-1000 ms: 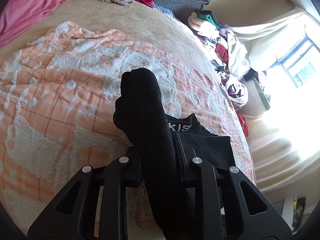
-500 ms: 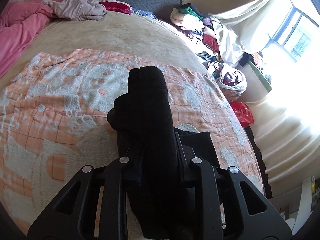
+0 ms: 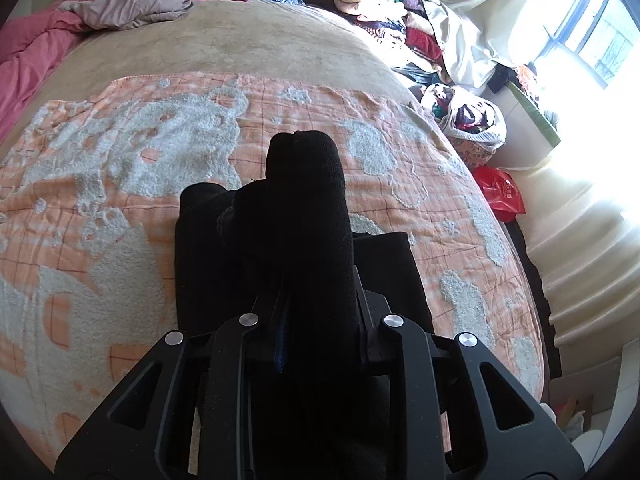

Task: Fold small clothes
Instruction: 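Lift the side edge with both tools and fold it over the other half, then hold the folded edge with the right tool while the left tool presses the fold flat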

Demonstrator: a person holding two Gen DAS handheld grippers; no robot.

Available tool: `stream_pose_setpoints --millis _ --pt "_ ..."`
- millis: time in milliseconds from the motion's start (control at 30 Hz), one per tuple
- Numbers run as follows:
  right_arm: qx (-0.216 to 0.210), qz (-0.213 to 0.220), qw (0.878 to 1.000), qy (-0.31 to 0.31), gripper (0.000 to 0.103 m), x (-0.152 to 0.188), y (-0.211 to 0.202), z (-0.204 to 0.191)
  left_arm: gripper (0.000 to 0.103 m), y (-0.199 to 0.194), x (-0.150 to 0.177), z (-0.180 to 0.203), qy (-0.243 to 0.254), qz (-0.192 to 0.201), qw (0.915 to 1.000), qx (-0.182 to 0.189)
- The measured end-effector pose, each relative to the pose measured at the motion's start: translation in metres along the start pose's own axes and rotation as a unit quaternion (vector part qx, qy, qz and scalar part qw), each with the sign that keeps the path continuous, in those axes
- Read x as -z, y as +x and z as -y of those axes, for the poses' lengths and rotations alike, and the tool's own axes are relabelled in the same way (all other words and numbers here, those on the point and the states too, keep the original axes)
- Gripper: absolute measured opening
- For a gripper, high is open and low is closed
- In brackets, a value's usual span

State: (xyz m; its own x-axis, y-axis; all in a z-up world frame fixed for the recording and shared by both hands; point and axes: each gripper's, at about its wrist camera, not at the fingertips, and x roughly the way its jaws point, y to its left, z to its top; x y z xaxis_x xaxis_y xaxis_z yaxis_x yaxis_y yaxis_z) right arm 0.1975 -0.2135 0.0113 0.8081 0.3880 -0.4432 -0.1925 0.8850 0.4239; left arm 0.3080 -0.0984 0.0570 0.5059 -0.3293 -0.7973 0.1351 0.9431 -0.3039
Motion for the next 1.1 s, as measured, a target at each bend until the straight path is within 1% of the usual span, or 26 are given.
stream_pose_setpoints --millis 200,367,467,533,567,600,667,700,767,800,867,933,1000,1033,1067,1100 --pt "-0.001 -0.029 0.996 0.081 0.008 0.011 -0.006 0.03 0.017 0.032 0.009 0.027 0.024 -0.025 0.9993 -0.01" --pt "-0.004 -0.041 0.992 0.122 0.008 0.019 -0.009 0.042 0.019 0.047 0.012 0.043 0.04 -0.031 0.9984 -0.026" --pt "-0.004 -0.045 0.99 0.137 0.009 0.023 -0.008 0.045 0.024 0.051 0.011 0.048 0.04 -0.034 0.9985 -0.017" --pt "-0.004 -0.049 0.988 0.149 0.01 0.022 -0.007 0.051 0.03 0.052 0.011 0.05 0.041 -0.033 0.9986 -0.005" --pt "-0.004 -0.05 0.986 0.156 0.011 0.025 -0.008 0.053 0.039 0.05 0.011 0.05 0.037 -0.032 0.9987 0.014" --pt "-0.004 -0.052 0.984 0.168 0.013 0.027 -0.009 0.056 0.044 0.049 0.011 0.05 0.031 -0.032 0.9986 0.029" --pt "-0.006 -0.055 0.981 0.188 0.015 0.026 -0.008 0.067 0.045 0.039 0.013 0.045 0.021 -0.019 0.9981 0.054" --pt "-0.008 -0.057 0.978 0.2 0.016 0.028 -0.009 0.069 0.045 0.034 0.014 0.044 0.023 -0.01 0.9982 0.054" --pt "-0.021 -0.063 0.973 0.221 0.017 0.029 -0.009 0.073 0.043 0.025 0.016 0.037 0.029 0.005 0.9987 0.041" --pt "-0.029 -0.067 0.971 0.229 0.019 0.029 -0.01 0.075 0.04 0.022 0.017 0.032 0.03 0.009 0.999 0.034" --pt "-0.038 -0.071 0.968 0.238 0.023 0.027 -0.014 0.076 0.039 0.015 0.022 0.017 0.03 0.015 0.9993 0.017" --pt "-0.044 -0.074 0.968 0.234 0.031 0.023 -0.019 0.075 0.038 0.009 0.03 0.001 0.039 0.022 0.999 -0.004" --pt "-0.051 -0.075 0.967 0.239 0.042 0.013 -0.022 0.079 0.039 0.005 0.039 -0.012 0.049 0.026 0.9982 -0.024" --pt "-0.061 -0.08 0.966 0.236 0.046 0.006 -0.021 0.081 0.039 0.003 0.042 -0.018 0.051 0.027 0.9979 -0.028" --pt "-0.065 -0.086 0.967 0.231 0.056 -0.001 -0.021 0.082 0.038 0.002 0.049 -0.024 0.056 0.029 0.9974 -0.034" --pt "-0.064 -0.095 0.969 0.219 0.062 -0.011 -0.019 0.081 0.038 0.001 0.053 -0.027 0.061 0.029 0.997 -0.038"
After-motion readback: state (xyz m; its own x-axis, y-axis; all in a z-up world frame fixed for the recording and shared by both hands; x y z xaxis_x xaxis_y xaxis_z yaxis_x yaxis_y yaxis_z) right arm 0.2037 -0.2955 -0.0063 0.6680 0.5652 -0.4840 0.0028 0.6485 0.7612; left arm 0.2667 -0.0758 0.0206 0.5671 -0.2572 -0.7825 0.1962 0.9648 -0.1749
